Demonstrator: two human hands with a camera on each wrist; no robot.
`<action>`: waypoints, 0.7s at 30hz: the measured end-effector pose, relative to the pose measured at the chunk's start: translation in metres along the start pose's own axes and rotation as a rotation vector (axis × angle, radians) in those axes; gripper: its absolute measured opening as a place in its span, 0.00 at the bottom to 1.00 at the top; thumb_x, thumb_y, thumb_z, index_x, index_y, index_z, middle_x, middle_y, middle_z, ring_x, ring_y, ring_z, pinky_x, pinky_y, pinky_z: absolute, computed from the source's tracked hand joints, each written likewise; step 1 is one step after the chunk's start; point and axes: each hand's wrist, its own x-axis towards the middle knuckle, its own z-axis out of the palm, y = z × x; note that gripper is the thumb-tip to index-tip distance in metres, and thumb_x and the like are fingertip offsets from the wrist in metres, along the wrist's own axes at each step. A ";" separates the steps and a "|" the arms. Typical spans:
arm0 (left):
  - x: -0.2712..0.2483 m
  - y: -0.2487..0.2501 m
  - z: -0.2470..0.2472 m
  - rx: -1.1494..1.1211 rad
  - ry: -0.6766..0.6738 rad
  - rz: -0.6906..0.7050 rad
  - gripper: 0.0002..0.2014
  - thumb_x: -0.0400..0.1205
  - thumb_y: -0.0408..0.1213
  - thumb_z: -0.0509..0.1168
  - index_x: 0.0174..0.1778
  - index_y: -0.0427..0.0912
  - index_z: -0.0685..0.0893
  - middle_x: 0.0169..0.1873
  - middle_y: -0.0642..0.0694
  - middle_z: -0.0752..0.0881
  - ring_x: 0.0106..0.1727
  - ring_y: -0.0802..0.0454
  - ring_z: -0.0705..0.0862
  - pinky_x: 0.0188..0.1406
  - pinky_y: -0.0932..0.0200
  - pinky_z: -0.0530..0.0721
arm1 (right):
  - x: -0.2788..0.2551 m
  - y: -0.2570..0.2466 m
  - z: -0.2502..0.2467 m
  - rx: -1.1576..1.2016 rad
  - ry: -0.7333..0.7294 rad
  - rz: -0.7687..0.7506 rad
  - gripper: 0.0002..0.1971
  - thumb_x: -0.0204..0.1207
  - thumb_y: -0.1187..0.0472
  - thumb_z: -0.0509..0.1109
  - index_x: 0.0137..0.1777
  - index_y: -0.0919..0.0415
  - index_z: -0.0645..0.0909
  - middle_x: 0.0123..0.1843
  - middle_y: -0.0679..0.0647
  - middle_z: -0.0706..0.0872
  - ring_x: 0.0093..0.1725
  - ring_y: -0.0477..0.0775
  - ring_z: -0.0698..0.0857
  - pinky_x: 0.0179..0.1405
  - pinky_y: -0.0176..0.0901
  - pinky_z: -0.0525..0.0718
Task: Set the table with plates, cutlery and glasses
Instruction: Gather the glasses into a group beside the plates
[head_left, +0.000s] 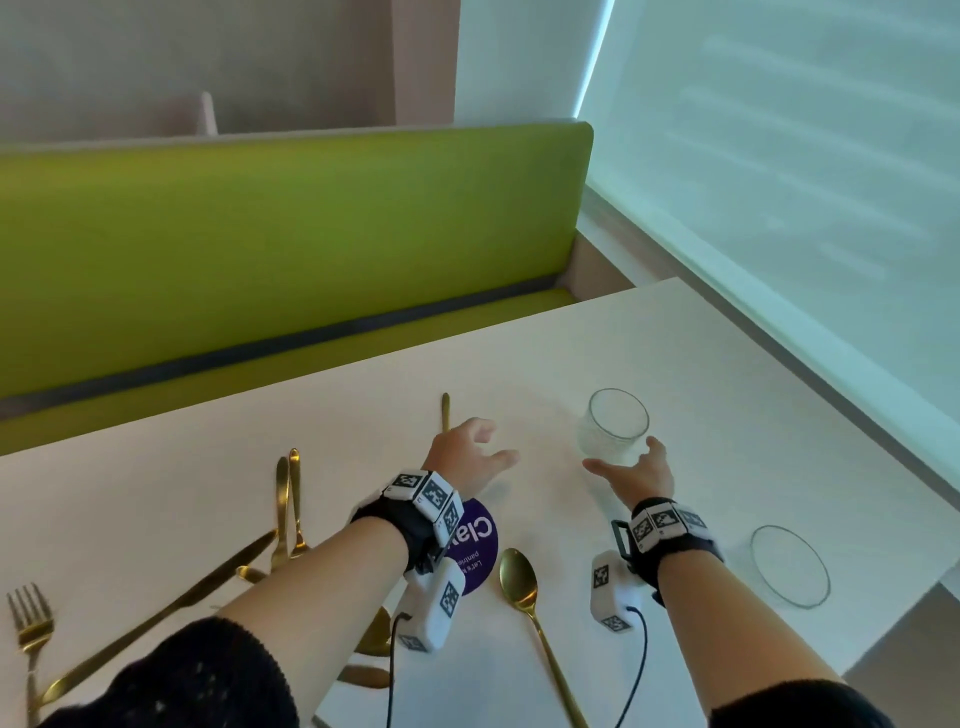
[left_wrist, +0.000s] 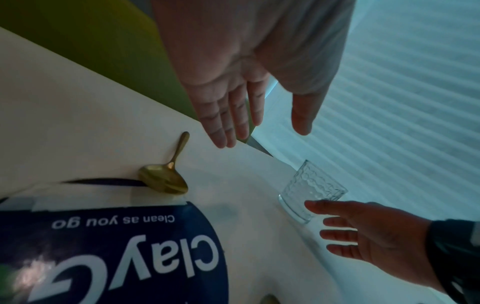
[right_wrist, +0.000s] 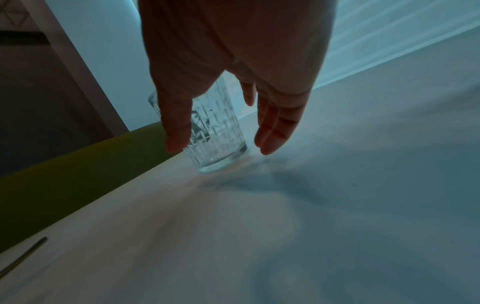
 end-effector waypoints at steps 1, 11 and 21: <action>0.002 -0.001 0.001 -0.005 -0.015 -0.008 0.27 0.77 0.51 0.69 0.71 0.45 0.75 0.68 0.50 0.81 0.68 0.52 0.80 0.63 0.65 0.73 | 0.002 -0.001 0.002 0.017 0.009 -0.012 0.53 0.61 0.54 0.84 0.82 0.62 0.56 0.79 0.61 0.68 0.78 0.61 0.68 0.77 0.52 0.67; 0.008 -0.001 0.006 -0.026 -0.046 -0.035 0.27 0.77 0.49 0.70 0.71 0.46 0.75 0.67 0.49 0.81 0.64 0.52 0.82 0.58 0.65 0.74 | 0.010 -0.017 0.016 0.150 0.103 -0.038 0.45 0.60 0.56 0.84 0.76 0.59 0.65 0.70 0.58 0.79 0.71 0.60 0.77 0.71 0.46 0.73; -0.004 0.005 0.018 -0.042 -0.117 0.038 0.50 0.69 0.45 0.78 0.82 0.46 0.55 0.80 0.48 0.67 0.79 0.51 0.68 0.74 0.58 0.68 | -0.045 -0.022 0.011 0.076 -0.202 -0.211 0.37 0.58 0.57 0.85 0.68 0.57 0.74 0.62 0.57 0.83 0.62 0.57 0.82 0.62 0.47 0.82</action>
